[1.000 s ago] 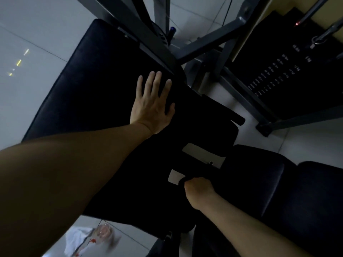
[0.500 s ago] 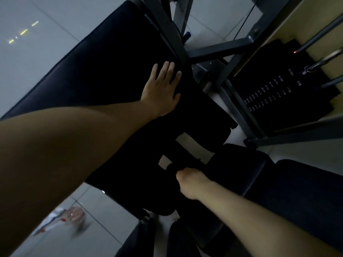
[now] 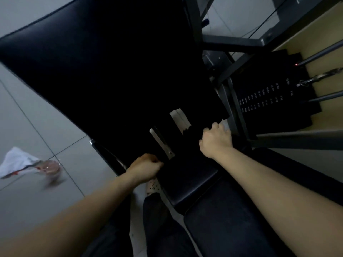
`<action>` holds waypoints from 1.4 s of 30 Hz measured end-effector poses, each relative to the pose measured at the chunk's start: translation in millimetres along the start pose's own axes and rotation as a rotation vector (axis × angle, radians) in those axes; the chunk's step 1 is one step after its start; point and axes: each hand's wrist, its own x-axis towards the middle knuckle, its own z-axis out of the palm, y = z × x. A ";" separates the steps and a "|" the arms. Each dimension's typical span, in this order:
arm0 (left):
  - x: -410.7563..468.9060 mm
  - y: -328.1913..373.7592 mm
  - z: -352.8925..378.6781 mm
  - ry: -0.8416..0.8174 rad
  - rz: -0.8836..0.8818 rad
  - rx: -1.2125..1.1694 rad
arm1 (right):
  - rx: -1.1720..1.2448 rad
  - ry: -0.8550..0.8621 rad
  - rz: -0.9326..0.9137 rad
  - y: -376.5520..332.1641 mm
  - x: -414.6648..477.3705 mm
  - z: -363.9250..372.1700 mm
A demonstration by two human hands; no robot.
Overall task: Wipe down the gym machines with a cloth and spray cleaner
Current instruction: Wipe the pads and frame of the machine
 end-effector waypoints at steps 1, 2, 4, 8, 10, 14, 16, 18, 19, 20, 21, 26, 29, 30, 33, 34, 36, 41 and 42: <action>-3.2 -8.2 8.3 -0.029 -0.053 -0.069 | 0.044 -0.035 0.009 -14.4 -1.2 3.4; -7.7 -15.5 15.7 -0.031 -0.098 -0.168 | 0.064 -0.077 -0.027 -35.3 -7.8 8.1; -13.4 -25.2 22.6 0.033 -0.191 -0.401 | 0.072 -0.107 -0.192 -86.8 -34.6 19.6; -21.0 -34.0 30.0 0.139 -0.286 -0.562 | 0.044 -0.117 -0.546 -136.9 -75.0 32.3; -21.3 -30.7 33.2 0.138 -0.279 -0.621 | -0.050 -0.101 -0.612 -116.9 -64.9 22.6; -7.0 -29.9 40.9 0.115 -0.217 -0.503 | -0.080 -0.027 -0.361 -36.5 -24.8 2.6; -4.9 -30.9 42.2 0.122 -0.172 -0.335 | -0.124 -0.011 -0.202 1.7 -3.6 -6.3; -6.5 -32.6 42.4 0.133 -0.129 -0.252 | -0.149 -0.005 -0.083 24.9 11.8 -9.4; -6.5 -34.4 42.4 0.131 -0.105 -0.222 | -0.124 0.008 -0.053 29.0 14.9 -7.9; -7.0 -36.1 41.7 0.121 -0.086 -0.196 | -0.088 0.020 -0.041 27.5 15.1 -5.3; -6.6 -38.8 40.9 0.108 -0.067 -0.180 | -0.058 0.028 -0.042 20.8 12.8 -2.2; -1.5 -40.5 32.4 0.064 -0.045 -0.151 | 0.055 -0.043 -0.236 -67.8 -45.1 14.6; -1.2 -39.9 30.9 0.051 -0.037 -0.141 | 0.057 -0.084 -0.498 -109.2 -91.1 20.1; -2.4 -39.4 31.3 0.049 -0.032 -0.133 | 0.044 -0.083 -0.544 -106.9 -96.8 20.0; -4.3 -40.6 35.4 0.052 -0.017 -0.124 | -0.006 -0.017 -0.506 -59.8 -80.9 12.2; -4.0 -41.8 35.8 0.044 -0.011 -0.133 | -0.045 0.013 -0.435 -37.1 -67.0 9.1; -0.8 -44.7 35.5 0.029 -0.002 -0.179 | -0.137 0.050 -0.236 10.9 -34.4 0.5; 11.4 -51.0 29.8 0.005 -0.008 -0.205 | -0.211 0.154 0.087 49.4 -14.3 0.5; 13.3 -52.7 28.5 -0.004 0.002 -0.211 | -0.224 0.164 0.062 36.3 -24.3 2.3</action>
